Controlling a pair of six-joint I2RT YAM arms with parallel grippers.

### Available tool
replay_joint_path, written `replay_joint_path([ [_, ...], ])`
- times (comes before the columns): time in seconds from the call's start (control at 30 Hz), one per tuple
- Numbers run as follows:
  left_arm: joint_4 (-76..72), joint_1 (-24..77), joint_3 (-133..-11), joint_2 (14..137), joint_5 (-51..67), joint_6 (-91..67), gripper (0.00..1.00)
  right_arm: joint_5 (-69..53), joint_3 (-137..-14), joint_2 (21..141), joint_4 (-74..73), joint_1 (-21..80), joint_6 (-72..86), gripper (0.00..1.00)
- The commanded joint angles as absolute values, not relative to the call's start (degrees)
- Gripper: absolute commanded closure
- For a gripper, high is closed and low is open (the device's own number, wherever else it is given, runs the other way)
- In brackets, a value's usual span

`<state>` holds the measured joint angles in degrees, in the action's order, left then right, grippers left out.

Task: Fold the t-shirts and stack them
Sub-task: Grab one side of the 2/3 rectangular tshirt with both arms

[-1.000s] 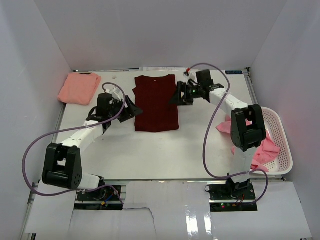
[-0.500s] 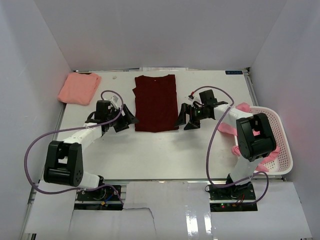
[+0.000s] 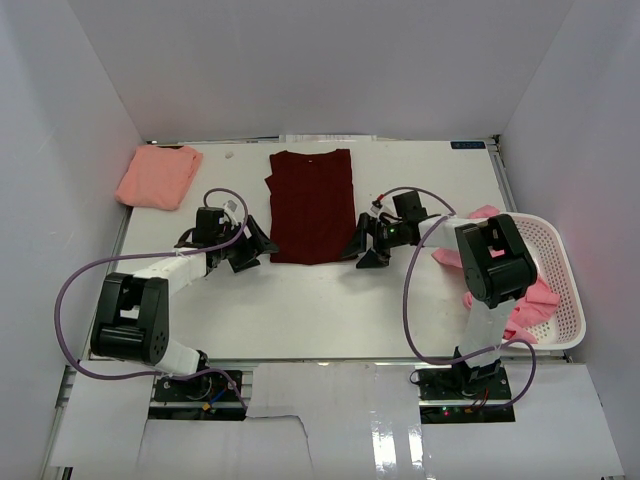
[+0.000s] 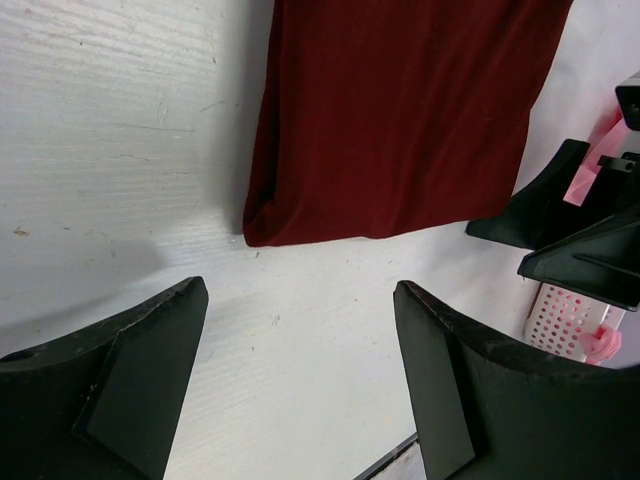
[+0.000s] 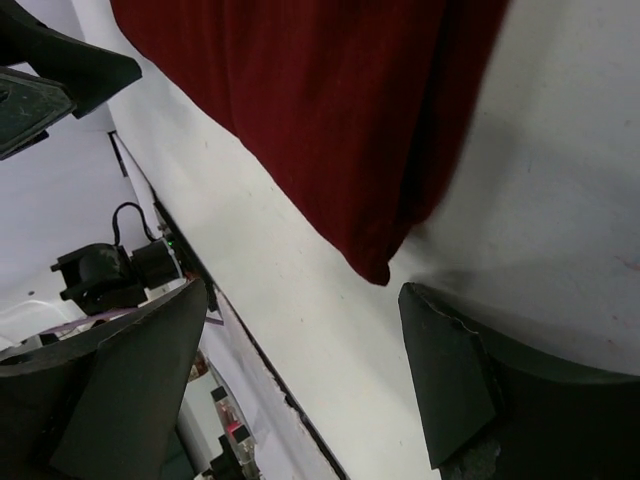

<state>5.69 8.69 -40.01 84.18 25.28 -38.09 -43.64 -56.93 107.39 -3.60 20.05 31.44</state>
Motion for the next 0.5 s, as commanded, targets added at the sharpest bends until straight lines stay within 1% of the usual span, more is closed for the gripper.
replay_joint_path([
  [0.0,3.08,8.35,-39.55,84.02,25.84,-39.81,0.14,-40.26,-57.83,111.09,-0.62,20.57,32.78,0.16],
  [0.1,2.64,8.35,-39.38,85.08,26.10,-40.34,0.14,-39.03,-58.71,112.15,0.25,20.57,34.10,0.20],
  [0.23,2.02,8.35,-38.68,85.34,25.93,-40.78,0.13,-37.10,-58.36,112.76,2.98,20.57,36.12,0.28],
  [0.4,2.72,8.35,-38.58,84.46,24.70,-40.43,0.14,-33.76,-57.83,112.06,3.51,20.65,36.56,0.31],
  [0.47,2.90,8.26,-38.41,84.29,24.35,-40.43,0.14,-33.31,-57.57,111.97,3.69,20.65,36.65,0.34],
])
